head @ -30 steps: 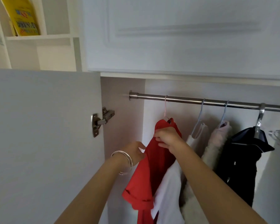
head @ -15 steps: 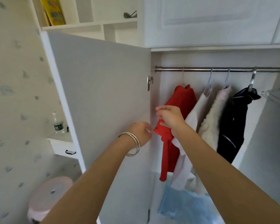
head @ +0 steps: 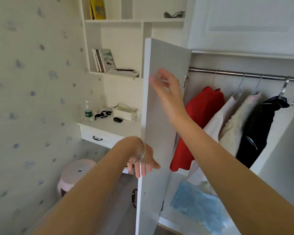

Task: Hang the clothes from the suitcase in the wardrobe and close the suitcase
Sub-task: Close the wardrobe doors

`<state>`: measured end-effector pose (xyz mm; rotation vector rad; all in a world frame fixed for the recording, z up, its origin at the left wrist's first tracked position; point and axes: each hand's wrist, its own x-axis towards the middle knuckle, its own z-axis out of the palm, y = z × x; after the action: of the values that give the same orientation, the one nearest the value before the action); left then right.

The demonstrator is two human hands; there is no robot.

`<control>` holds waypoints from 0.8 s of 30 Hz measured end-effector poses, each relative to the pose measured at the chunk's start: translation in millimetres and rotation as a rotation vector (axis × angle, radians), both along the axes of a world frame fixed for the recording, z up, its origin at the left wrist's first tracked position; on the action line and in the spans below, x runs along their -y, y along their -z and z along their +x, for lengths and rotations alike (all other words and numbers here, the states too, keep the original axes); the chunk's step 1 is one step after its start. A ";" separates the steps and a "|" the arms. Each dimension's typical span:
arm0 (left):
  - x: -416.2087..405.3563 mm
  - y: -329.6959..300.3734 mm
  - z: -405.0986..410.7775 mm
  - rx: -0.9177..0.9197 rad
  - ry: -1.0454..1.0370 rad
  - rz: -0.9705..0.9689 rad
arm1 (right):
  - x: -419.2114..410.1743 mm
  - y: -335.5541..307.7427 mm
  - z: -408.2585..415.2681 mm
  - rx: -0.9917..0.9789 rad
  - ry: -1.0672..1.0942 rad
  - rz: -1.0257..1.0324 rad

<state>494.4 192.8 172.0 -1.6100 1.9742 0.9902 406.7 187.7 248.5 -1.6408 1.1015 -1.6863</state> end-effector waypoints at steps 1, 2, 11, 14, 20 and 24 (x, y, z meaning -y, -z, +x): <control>-1.0 -0.3 8.4 0.029 -0.025 -0.029 | -2.2 3.5 4.2 -0.049 0.005 -0.001; -1.3 -1.3 16.5 0.061 -0.042 -0.082 | -3.1 7.1 7.9 -0.129 0.041 -0.008; 9.9 0.9 28.3 -0.291 -0.139 -0.674 | -4.0 12.5 17.2 -0.408 0.384 0.038; 10.6 -3.5 23.5 -0.364 -0.114 -0.622 | -10.9 11.7 5.7 -0.393 0.371 0.042; 14.3 -7.8 -8.7 -0.477 -0.040 -0.518 | -29.2 14.3 -33.2 -0.302 0.316 0.039; 11.2 -8.2 -50.3 -0.539 0.048 -0.493 | -41.4 15.9 -83.8 -0.234 0.246 0.052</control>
<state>444.2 181.5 180.3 -1.6351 2.7845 1.0550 322.9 229.1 232.6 -1.7617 1.5013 -1.6245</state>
